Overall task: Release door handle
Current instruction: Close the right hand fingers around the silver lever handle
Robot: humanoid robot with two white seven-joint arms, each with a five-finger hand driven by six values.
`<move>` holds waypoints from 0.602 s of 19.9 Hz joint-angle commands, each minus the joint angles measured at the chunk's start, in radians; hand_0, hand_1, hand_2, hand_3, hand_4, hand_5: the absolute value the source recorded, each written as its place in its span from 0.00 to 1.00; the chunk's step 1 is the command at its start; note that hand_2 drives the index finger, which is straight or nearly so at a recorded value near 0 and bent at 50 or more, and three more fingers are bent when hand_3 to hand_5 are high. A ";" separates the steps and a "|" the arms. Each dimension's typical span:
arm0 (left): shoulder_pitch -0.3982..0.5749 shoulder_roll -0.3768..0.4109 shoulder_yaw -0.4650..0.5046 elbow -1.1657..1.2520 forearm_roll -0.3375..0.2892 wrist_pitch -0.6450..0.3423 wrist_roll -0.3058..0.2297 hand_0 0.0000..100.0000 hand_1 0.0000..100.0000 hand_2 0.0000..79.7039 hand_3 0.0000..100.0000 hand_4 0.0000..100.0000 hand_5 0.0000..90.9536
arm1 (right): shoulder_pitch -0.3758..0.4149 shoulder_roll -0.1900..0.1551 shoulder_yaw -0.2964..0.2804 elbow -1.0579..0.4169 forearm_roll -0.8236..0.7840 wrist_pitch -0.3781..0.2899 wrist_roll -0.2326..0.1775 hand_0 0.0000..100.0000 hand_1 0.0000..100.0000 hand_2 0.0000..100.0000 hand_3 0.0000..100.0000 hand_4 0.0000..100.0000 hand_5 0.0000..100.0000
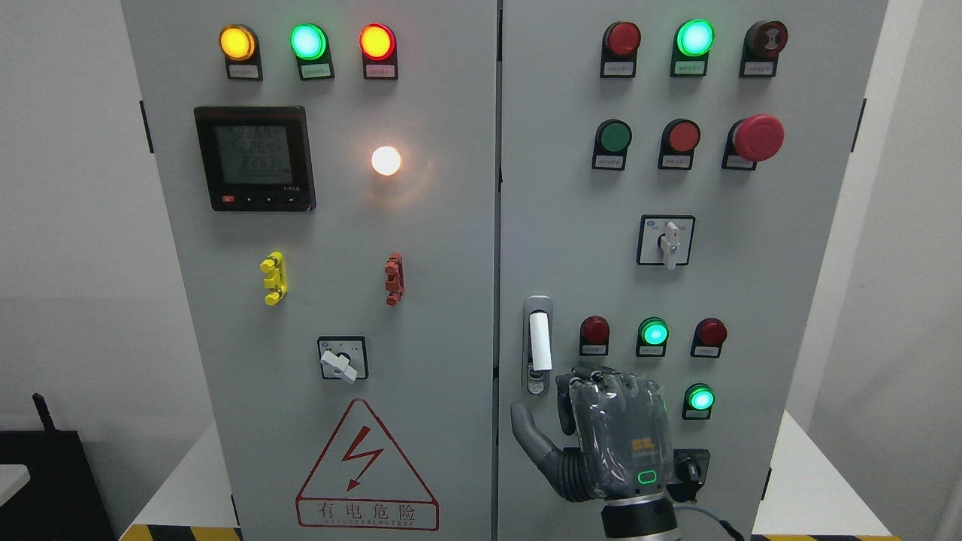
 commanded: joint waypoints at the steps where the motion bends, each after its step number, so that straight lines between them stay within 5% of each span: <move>1: 0.000 0.000 0.000 -0.009 -0.028 -0.001 0.001 0.12 0.39 0.00 0.00 0.00 0.00 | -0.028 -0.002 0.000 -0.004 0.003 -0.003 0.015 0.29 0.47 1.00 1.00 1.00 1.00; 12: 0.000 0.000 0.000 -0.009 -0.028 -0.001 0.001 0.12 0.39 0.00 0.00 0.00 0.00 | -0.045 0.005 0.006 0.042 0.013 -0.001 0.025 0.32 0.47 1.00 1.00 1.00 1.00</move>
